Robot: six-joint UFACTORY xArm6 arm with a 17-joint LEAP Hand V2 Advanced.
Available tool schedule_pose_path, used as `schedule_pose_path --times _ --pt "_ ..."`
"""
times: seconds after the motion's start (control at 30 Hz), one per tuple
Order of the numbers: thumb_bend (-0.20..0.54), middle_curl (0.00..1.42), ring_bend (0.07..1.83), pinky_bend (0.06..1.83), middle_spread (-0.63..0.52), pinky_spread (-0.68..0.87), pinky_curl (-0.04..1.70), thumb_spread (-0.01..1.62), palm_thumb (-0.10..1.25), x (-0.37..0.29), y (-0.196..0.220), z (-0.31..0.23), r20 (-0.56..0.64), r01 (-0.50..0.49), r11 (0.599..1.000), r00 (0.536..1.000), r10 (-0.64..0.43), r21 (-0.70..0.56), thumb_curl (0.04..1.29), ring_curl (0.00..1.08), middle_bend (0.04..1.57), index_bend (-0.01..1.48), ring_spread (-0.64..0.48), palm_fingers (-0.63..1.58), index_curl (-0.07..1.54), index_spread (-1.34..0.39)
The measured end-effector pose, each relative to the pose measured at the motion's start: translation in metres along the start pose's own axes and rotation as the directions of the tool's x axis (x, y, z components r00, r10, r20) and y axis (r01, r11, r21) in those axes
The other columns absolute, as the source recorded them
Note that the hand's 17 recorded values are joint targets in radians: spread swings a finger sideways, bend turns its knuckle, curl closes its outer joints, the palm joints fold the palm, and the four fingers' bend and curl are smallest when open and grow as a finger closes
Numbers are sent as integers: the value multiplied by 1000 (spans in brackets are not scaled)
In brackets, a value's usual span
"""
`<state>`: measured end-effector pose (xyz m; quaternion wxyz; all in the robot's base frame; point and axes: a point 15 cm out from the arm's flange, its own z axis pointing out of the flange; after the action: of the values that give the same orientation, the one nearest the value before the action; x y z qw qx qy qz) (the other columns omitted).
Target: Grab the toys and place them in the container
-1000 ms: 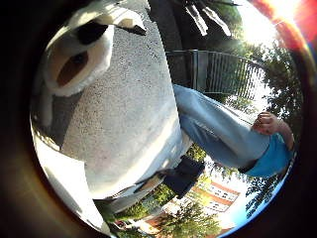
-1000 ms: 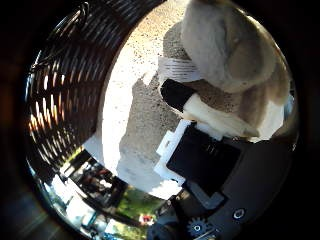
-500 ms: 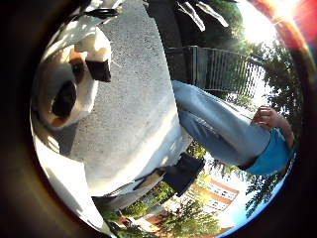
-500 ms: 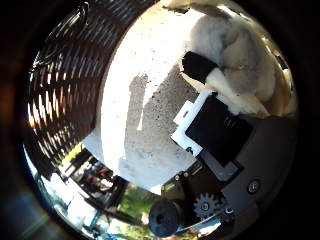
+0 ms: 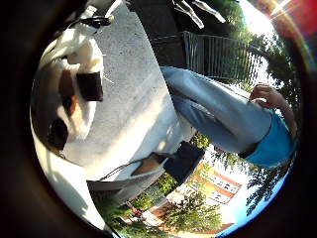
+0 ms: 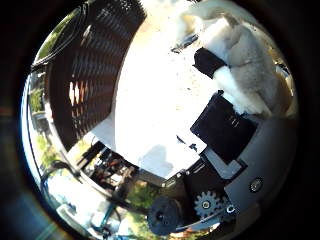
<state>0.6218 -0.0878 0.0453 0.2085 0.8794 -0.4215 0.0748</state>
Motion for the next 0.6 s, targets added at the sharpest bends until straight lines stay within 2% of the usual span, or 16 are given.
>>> schedule_pose_path --times 0.23,0.37,0.47,0.6 --pt "20 966 1553 1645 -155 140 818 1060 1040 -24 53 -132 99 24 999 995 -27 30 784 811 1419 602 -122 790 984 -1068" --pt "-2 968 1570 1661 -153 134 827 1077 1032 -52 75 -216 121 67 989 989 -83 130 815 817 1439 578 -123 770 1089 -1100" --pt "-8 967 1579 1669 -152 131 831 1080 1027 -91 72 -265 121 123 972 981 -150 200 831 820 1449 561 -123 760 1137 -1111" --pt "-19 965 1587 1679 -151 128 836 1084 1003 -142 52 -291 163 167 949 963 -215 266 851 822 1461 534 -123 746 1214 -1124"
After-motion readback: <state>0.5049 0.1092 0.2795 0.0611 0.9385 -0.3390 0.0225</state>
